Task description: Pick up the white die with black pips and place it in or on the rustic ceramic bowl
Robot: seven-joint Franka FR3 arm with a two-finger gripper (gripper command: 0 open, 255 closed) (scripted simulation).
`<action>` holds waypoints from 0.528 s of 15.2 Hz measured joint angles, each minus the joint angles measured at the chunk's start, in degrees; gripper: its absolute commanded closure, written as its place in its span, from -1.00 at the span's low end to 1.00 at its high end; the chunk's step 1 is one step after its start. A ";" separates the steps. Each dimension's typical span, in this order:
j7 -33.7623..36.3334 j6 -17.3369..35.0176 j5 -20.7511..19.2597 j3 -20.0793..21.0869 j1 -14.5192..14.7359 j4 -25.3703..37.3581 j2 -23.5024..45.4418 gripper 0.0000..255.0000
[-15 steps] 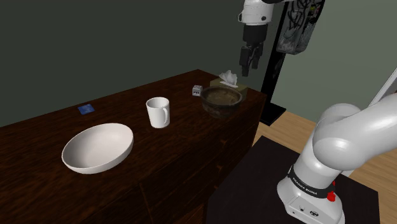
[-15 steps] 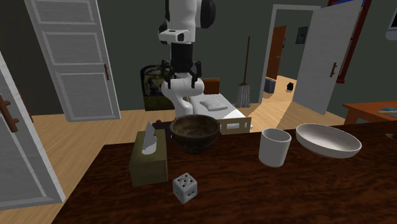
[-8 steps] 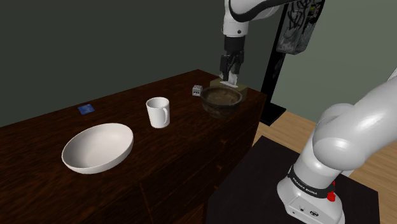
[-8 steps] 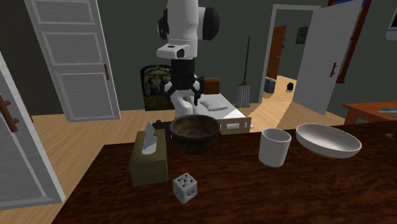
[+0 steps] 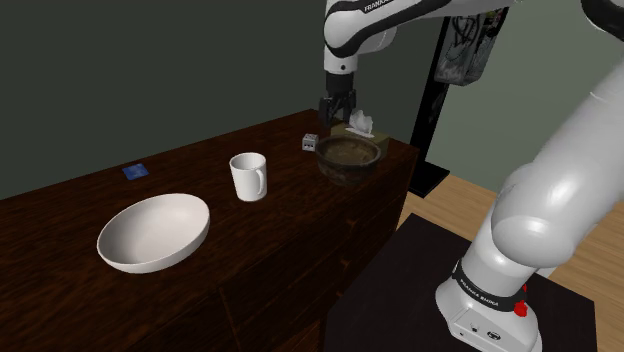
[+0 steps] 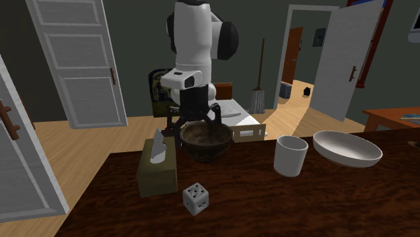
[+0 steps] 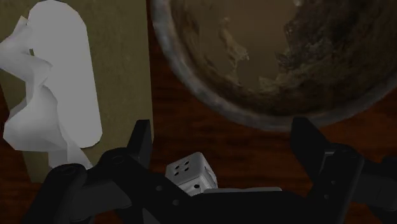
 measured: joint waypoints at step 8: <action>-0.81 5.41 3.90 -0.88 -0.73 13.37 17.49 -1.00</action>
